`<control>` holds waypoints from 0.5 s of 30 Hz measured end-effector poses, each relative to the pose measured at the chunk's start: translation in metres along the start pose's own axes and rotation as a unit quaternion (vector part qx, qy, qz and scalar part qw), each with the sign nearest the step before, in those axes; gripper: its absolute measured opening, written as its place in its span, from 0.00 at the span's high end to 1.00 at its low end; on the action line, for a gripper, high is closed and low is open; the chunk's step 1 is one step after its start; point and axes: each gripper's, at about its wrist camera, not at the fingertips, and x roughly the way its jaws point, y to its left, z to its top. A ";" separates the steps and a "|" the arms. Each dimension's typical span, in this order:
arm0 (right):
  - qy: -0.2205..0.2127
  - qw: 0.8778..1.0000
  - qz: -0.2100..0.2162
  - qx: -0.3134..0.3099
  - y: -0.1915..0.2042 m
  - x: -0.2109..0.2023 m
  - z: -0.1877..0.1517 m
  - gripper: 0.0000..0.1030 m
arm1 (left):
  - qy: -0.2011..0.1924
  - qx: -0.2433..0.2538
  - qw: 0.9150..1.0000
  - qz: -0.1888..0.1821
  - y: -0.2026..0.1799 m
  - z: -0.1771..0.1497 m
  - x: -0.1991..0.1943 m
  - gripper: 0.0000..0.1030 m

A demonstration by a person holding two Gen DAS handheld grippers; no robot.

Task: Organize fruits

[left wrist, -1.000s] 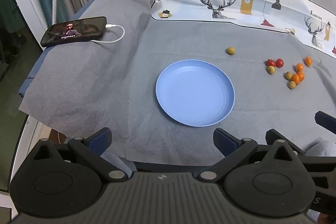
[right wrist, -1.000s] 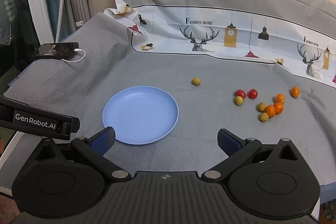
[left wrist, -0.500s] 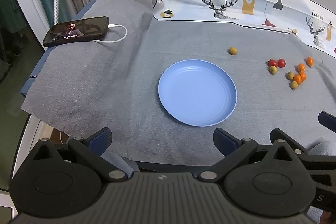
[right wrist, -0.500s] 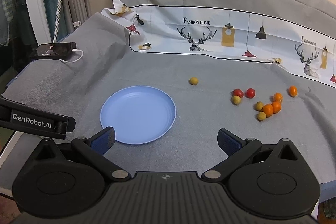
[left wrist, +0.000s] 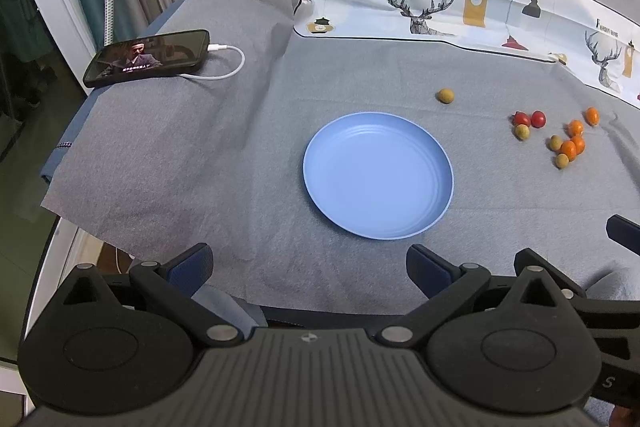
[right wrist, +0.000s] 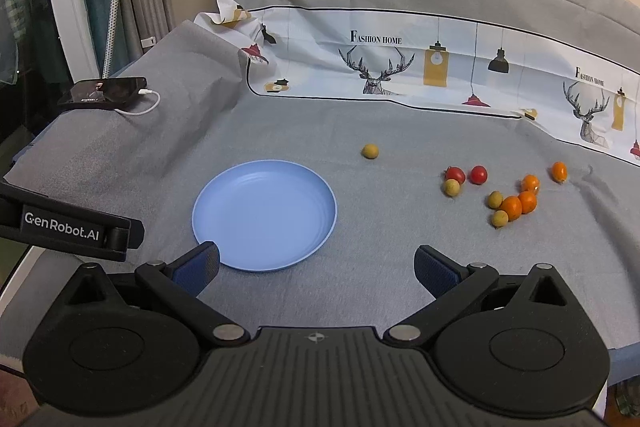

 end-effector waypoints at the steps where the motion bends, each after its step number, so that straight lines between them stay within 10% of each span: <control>1: 0.000 1.000 0.000 0.000 0.000 0.000 0.000 0.00 | 0.000 0.000 1.000 0.000 0.000 0.000 0.000 0.00; 15: 0.003 1.000 0.000 0.001 0.002 0.003 -0.001 0.00 | 0.003 0.000 1.000 0.001 0.001 -0.001 0.002 0.00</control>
